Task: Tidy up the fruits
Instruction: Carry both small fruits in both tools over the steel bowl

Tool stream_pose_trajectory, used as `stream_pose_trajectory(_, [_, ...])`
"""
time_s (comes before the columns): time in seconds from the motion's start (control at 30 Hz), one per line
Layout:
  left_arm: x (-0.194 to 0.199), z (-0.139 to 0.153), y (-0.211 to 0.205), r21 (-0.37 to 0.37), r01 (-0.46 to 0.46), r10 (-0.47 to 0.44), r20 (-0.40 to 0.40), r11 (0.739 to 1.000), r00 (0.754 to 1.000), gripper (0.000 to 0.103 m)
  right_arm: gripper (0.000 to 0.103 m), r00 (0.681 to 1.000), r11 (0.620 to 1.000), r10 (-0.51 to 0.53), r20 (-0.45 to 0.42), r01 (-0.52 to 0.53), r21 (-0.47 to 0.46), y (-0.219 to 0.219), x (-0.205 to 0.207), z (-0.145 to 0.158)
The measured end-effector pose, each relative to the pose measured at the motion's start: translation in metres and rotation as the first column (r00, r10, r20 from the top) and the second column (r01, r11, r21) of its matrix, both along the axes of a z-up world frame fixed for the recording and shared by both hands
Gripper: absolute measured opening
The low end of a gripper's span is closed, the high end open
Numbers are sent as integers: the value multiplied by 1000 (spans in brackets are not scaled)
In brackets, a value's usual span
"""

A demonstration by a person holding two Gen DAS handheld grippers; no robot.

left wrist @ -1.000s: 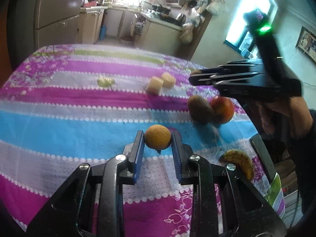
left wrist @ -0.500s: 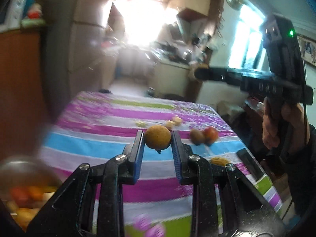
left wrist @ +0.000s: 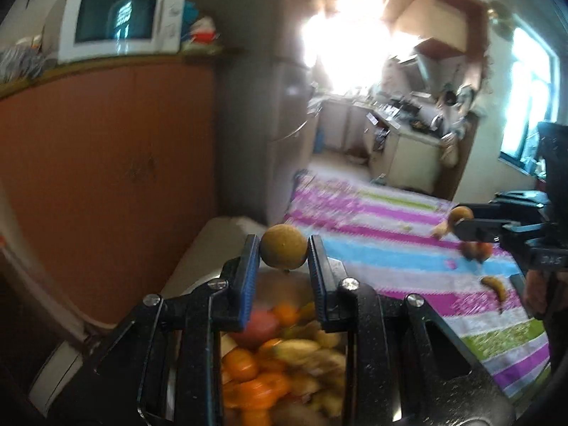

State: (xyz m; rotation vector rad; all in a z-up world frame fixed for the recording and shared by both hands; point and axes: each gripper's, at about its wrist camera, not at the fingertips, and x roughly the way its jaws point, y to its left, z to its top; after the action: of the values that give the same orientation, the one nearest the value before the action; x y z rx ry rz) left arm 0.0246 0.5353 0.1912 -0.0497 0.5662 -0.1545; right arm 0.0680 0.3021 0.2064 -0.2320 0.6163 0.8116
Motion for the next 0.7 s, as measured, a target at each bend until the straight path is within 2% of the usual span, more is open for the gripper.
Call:
stream_pose_trajectory(0.17, [19,-41,1,36,-14,17,-106,999,994,28,29,997,999,30,-68,-32,-26,37,5,-33])
stream_pose_trajectory(0.27, [19,-56,2,56,-23,30,-137,998,990,28,28,994,998,40,-97,-45,-44,48,8,-49])
stream_pose_trajectory(0.33, [20,-59,3,53,-23,31,-152,998,988,28,28,993,997,43,-113,-51,-61,57,10,-60])
stream_pose_trajectory(0.47, [15,-55,13,68,-36,45,-130,997,990,28,28,990,996,39,-135,-49,-76,63,15,-72])
stream_pose_trajectory(0.7, [19,-60,15,64,-38,47,-139,997,989,28,28,989,995,36,-142,-48,-86,66,18,-77])
